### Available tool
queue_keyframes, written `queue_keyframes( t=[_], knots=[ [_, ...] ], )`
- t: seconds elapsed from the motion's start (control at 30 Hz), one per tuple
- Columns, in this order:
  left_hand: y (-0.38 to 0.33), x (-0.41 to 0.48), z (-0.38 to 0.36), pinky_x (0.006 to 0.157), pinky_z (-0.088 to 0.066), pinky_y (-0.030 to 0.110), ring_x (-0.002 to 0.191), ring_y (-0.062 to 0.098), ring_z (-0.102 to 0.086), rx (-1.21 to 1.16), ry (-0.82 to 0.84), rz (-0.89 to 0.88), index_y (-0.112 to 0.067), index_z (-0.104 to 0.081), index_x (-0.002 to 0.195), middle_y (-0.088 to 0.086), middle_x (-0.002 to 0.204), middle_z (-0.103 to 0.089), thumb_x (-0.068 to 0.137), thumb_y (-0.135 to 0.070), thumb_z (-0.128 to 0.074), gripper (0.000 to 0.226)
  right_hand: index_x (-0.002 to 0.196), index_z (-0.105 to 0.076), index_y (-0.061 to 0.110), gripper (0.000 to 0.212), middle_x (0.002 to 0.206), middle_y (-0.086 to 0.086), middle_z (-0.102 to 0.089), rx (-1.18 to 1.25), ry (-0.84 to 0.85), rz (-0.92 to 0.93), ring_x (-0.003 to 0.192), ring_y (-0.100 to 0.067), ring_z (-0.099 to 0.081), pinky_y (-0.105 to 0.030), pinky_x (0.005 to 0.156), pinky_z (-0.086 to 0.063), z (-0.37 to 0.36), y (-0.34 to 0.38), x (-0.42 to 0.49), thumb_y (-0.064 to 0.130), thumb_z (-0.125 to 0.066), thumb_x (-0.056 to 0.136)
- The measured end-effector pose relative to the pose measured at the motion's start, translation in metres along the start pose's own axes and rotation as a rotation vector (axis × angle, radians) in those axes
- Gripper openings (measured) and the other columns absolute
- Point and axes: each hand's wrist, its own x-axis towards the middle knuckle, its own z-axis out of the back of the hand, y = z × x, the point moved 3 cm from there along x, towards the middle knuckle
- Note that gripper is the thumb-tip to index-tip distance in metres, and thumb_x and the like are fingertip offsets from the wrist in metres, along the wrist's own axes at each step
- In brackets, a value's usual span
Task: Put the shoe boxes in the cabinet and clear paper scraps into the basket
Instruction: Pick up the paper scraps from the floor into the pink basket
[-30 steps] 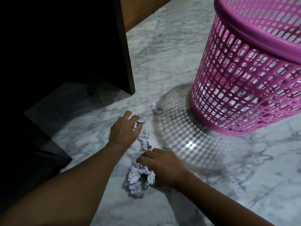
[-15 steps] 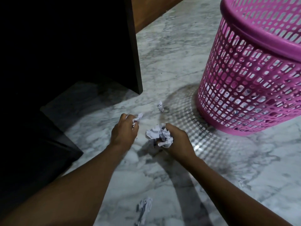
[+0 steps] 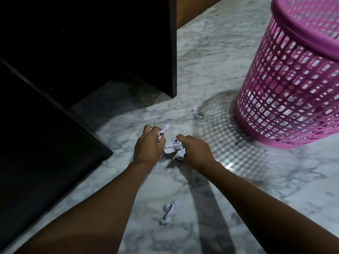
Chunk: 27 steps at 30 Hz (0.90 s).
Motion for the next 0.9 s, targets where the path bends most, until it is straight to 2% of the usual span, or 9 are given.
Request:
queue_keyframes(
  t=[0.1, 0.2, 0.3, 0.4, 0.47, 0.57, 0.67, 0.73, 0.9],
  knots=[
    [-0.003, -0.003, 0.004, 0.071, -0.052, 0.042, 0.084, 0.030, -0.062, -0.036, -0.018, 0.033, -0.014, -0.063, 0.102, 0.004, 0.110, -0.056, 0.090, -0.017, -0.056, 0.015, 0.113, -0.052, 0.026, 0.046, 0.095, -0.007, -0.065, 0.047, -0.004, 0.008, 0.087, -0.037, -0.063, -0.036, 0.068, -0.046, -0.004, 0.002, 0.002, 0.053, -0.065, 0.078],
    [-0.006, -0.006, 0.007, 0.072, -0.051, 0.040, 0.084, 0.030, -0.061, -0.075, -0.029, 0.058, -0.012, -0.063, 0.101, 0.005, 0.108, -0.055, 0.090, -0.017, -0.055, 0.014, 0.108, -0.054, 0.024, 0.038, 0.090, -0.007, -0.066, 0.119, -0.001, -0.022, 0.084, -0.036, -0.062, -0.035, 0.066, -0.044, -0.004, -0.001, 0.002, 0.044, -0.066, 0.078],
    [-0.009, -0.018, 0.012, 0.070, -0.053, 0.039, 0.079, 0.027, -0.061, -0.120, -0.002, 0.028, -0.013, -0.063, 0.098, 0.002, 0.102, -0.053, 0.090, -0.018, -0.055, 0.012, 0.092, -0.054, 0.028, 0.022, 0.087, -0.003, -0.068, 0.318, -0.061, -0.130, 0.079, -0.028, -0.061, -0.031, 0.064, -0.042, 0.005, -0.014, -0.002, 0.033, -0.067, 0.075],
    [-0.011, -0.042, 0.012, 0.064, -0.054, 0.038, 0.075, 0.025, -0.061, -0.172, 0.078, -0.061, -0.014, -0.062, 0.094, -0.001, 0.097, -0.051, 0.090, -0.018, -0.056, 0.008, 0.087, -0.054, 0.033, 0.024, 0.092, -0.003, -0.070, 0.482, -0.172, -0.288, 0.085, -0.026, -0.064, -0.031, 0.070, -0.046, 0.016, -0.032, -0.004, 0.031, -0.072, 0.072],
    [-0.014, -0.061, 0.011, 0.065, -0.052, 0.036, 0.074, 0.024, -0.059, -0.134, 0.129, -0.142, -0.014, -0.062, 0.092, -0.001, 0.095, -0.052, 0.088, -0.021, -0.055, 0.011, 0.091, -0.056, 0.034, 0.024, 0.096, 0.001, -0.071, 0.509, -0.223, -0.341, 0.091, -0.027, -0.066, -0.030, 0.073, -0.047, 0.022, -0.040, -0.002, 0.031, -0.068, 0.071],
    [-0.015, -0.090, 0.007, 0.055, -0.048, 0.034, 0.066, 0.024, -0.056, -0.009, 0.160, -0.291, -0.016, -0.060, 0.087, -0.002, 0.089, -0.051, 0.084, -0.028, -0.050, 0.016, 0.115, -0.057, 0.045, 0.046, 0.115, 0.013, -0.071, 0.524, -0.259, -0.317, 0.106, -0.017, -0.065, -0.027, 0.085, -0.049, 0.030, -0.041, 0.000, 0.029, -0.065, 0.072],
    [-0.008, -0.111, 0.003, 0.052, -0.046, 0.033, 0.063, 0.023, -0.054, 0.063, 0.290, -0.332, -0.020, -0.055, 0.085, -0.005, 0.089, -0.045, 0.084, -0.037, -0.045, 0.019, 0.112, -0.059, 0.045, 0.043, 0.114, 0.011, -0.071, 0.538, -0.261, -0.297, 0.105, -0.015, -0.065, -0.021, 0.078, -0.042, 0.030, -0.040, 0.001, 0.025, -0.066, 0.075],
    [-0.003, -0.118, 0.001, 0.054, -0.043, 0.029, 0.067, 0.021, -0.057, 0.105, 0.354, -0.350, -0.022, -0.055, 0.088, -0.006, 0.093, -0.045, 0.086, -0.047, -0.049, 0.026, 0.110, -0.060, 0.039, 0.038, 0.109, 0.009, -0.071, 0.502, -0.250, -0.324, 0.100, -0.018, -0.066, -0.024, 0.078, -0.046, 0.027, -0.041, 0.003, 0.030, -0.065, 0.073],
    [0.001, -0.124, -0.003, 0.057, -0.035, 0.022, 0.064, 0.018, -0.055, 0.212, 0.431, -0.474, -0.022, -0.059, 0.089, -0.006, 0.096, -0.049, 0.068, -0.082, -0.054, 0.064, 0.107, -0.055, 0.036, 0.039, 0.099, 0.005, -0.071, 0.450, -0.244, -0.341, 0.093, -0.025, -0.065, -0.029, 0.078, -0.049, 0.024, -0.043, 0.003, 0.034, -0.064, 0.069]
  ],
)
